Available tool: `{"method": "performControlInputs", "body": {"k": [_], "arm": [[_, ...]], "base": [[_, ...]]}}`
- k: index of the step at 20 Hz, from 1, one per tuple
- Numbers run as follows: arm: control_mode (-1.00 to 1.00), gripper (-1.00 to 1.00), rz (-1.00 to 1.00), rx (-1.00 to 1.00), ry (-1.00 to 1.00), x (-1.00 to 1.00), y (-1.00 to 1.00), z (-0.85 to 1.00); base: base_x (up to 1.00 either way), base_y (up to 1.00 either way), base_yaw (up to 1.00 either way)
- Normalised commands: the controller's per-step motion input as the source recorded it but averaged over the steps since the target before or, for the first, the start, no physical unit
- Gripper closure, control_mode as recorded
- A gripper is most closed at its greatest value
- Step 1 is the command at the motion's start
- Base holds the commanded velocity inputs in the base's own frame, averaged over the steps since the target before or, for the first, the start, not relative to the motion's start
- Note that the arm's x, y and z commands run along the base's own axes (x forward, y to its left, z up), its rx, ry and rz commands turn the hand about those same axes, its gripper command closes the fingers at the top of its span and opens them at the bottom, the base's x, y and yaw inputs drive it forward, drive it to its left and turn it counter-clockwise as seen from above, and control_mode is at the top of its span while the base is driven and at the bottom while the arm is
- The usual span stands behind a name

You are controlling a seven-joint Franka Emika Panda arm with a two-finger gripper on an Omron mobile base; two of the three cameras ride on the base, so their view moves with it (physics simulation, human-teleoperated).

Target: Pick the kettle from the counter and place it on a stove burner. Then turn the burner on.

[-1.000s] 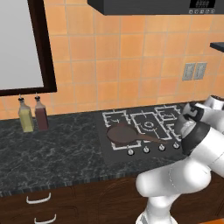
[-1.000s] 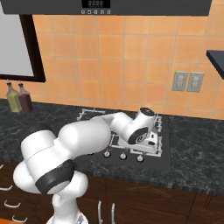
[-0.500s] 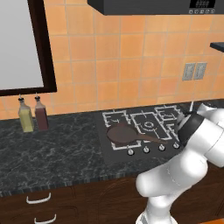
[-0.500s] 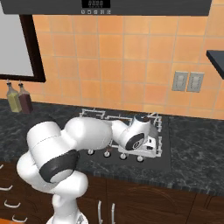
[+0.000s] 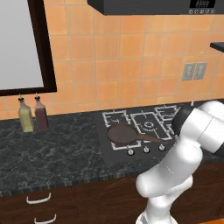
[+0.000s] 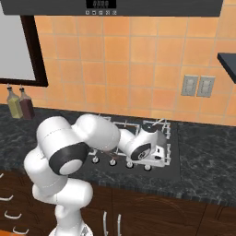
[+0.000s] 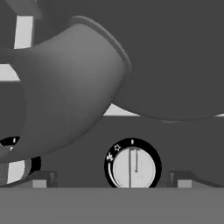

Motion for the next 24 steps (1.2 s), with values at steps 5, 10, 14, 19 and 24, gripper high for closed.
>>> {"method": "performControlInputs", "body": {"k": [5,10,14,19,24], "arm": [[-1.00,-1.00,0.00,0.00,-0.07,0.05,-0.11,-0.08],[-1.00,-1.00,0.00,0.00,-0.03,0.06,-0.09,0.00],[-1.00,1.00,0.00,0.00,0.00,0.02,0.00,0.00],[-1.00,1.00,0.00,0.00,0.00,0.00,0.00,0.00],[-1.00,1.00,0.03,0.00,0.00,0.00,0.01,0.00]], "base": [[0.00,0.00,0.00],[0.00,0.00,0.00],[0.00,0.00,0.00],[0.00,0.00,0.00],[0.00,0.00,0.00]]}}
